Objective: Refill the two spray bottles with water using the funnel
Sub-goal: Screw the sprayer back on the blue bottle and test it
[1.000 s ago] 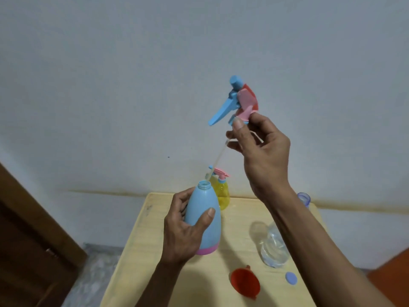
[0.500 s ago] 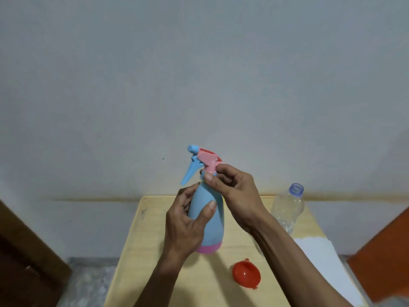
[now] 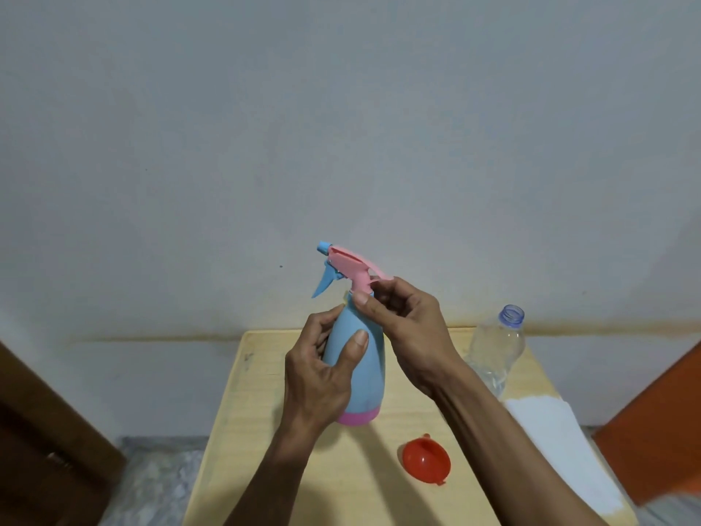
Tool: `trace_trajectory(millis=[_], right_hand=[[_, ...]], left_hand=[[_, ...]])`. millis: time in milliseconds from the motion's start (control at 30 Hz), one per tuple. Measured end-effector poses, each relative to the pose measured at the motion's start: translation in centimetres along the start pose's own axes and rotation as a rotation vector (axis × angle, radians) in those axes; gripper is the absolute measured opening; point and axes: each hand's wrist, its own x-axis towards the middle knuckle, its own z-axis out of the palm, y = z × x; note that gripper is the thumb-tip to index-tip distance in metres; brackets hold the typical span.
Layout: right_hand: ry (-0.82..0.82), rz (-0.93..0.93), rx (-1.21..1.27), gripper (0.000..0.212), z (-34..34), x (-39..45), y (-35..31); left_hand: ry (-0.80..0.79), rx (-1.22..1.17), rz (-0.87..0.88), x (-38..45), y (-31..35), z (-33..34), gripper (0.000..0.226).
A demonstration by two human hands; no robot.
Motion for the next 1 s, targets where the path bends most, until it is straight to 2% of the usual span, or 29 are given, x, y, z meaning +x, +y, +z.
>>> trace_trajectory(millis=[167,300,600,767,1000], right_hand=[[-0.04,0.03,0.089,0.017,0.0,0.1,0.0],[-0.008,0.004,0.072,0.024,0.3,0.1,-0.2],[0.027,-0.003,0.032,0.017,1.3,-0.2,0.6],[0.066,-0.02,0.058,0.021,1.6,-0.2,0.5],[0.043,0.017,0.12,0.021,1.9,0.0,0.1]], left_hand=[[0.028,-0.038,0.015,0.4,0.1,0.3,0.037],[0.044,-0.066,0.03,0.7,0.2,0.4,0.037],[0.071,-0.083,0.031,1.6,0.4,0.7,0.038],[0.075,-0.078,0.04,2.1,0.5,0.6,0.037],[0.078,-0.093,0.033,2.1,0.4,0.6,0.047]])
